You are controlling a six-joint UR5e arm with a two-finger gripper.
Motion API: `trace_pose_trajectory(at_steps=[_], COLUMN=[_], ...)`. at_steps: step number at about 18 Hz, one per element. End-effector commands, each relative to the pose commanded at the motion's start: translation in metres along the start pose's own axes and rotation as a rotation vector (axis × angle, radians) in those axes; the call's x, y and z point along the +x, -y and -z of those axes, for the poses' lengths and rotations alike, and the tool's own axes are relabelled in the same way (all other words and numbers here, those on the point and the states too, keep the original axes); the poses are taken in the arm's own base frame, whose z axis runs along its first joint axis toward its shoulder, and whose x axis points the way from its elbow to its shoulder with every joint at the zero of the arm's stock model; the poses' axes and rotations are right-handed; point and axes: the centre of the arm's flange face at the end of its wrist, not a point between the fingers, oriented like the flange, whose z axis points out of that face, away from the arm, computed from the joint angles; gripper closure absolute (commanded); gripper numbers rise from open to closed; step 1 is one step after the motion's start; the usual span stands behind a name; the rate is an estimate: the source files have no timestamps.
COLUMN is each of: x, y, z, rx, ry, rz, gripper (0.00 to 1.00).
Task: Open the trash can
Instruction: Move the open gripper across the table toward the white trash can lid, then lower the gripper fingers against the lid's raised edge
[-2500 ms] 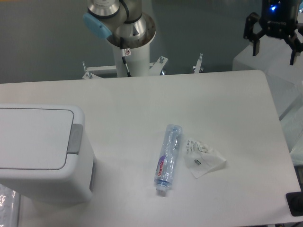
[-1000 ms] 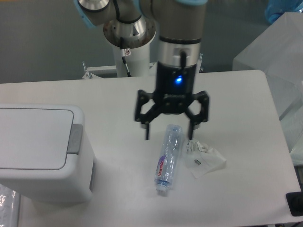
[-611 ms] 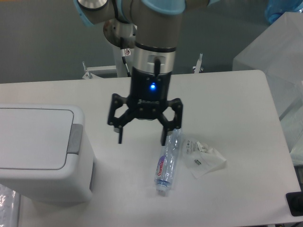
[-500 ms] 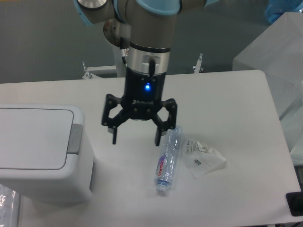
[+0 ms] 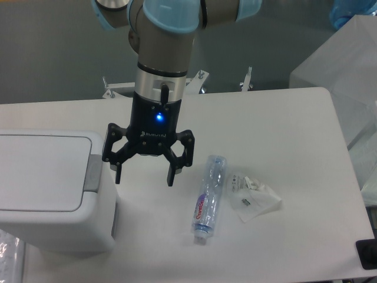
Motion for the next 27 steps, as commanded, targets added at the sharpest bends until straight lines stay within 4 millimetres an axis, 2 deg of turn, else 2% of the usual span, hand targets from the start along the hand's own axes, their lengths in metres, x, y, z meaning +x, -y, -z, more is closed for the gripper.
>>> trace_pose_trajectory(at_steps=[3,10,20,27], x=[0.006,0.018,0.016,0.023], y=[-0.011,-0.014,-0.018,-0.023], z=[-0.010,-0.014,-0.019,-0.025], rx=[-0.024,-0.033,-0.038,-0.032], ry=[-0.008,-0.017,-0.017,-0.020], rz=[-0.005,-0.012,-0.014,-0.026], gripper=[0.00,0.00,0.00,0.00])
